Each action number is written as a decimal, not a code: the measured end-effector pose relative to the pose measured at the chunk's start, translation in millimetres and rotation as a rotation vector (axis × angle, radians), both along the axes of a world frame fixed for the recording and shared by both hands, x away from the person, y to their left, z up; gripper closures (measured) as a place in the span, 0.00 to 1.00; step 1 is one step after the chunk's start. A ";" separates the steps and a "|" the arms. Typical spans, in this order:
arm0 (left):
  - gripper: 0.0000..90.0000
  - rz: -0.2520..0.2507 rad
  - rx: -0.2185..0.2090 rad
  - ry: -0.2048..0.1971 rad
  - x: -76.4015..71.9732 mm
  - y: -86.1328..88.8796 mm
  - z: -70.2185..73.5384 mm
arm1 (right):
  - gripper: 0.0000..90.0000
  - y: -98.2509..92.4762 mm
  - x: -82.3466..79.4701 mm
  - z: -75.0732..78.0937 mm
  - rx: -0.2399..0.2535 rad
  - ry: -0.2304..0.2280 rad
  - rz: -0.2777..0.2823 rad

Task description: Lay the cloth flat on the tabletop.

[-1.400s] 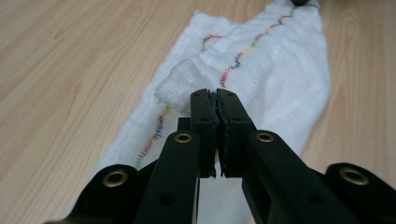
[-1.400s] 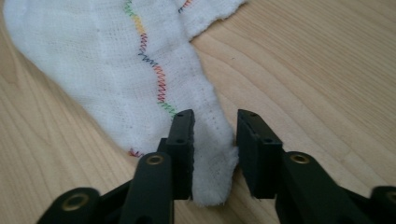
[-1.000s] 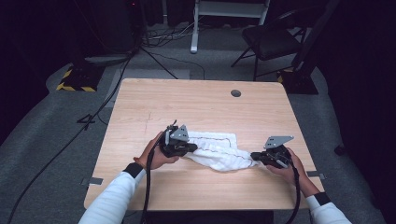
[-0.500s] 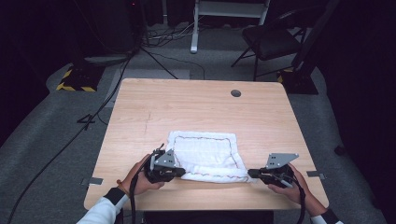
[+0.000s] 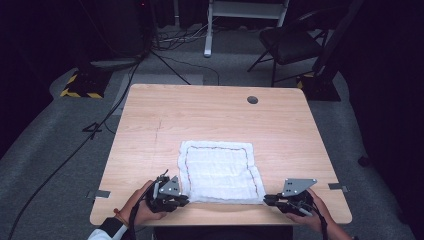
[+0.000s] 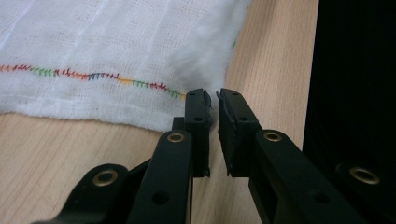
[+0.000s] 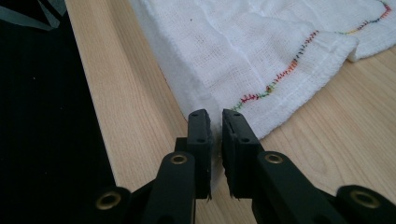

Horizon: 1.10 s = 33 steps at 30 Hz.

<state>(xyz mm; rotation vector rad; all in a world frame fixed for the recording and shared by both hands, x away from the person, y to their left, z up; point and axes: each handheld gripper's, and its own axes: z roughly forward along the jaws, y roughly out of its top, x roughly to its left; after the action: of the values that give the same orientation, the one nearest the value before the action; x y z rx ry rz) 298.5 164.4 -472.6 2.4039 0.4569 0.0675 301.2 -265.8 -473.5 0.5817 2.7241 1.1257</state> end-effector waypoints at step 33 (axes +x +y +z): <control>0.23 0.446 -0.058 -0.033 155.0 -10.7 -8.7 | 0.45 43.5 162.1 -0.7 -0.033 -0.088 -0.254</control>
<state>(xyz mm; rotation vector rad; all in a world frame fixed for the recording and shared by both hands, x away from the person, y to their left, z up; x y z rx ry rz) 453.4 153.7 -481.3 2.2000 0.9573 0.2853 463.4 -222.3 -474.2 0.8249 2.5021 1.0165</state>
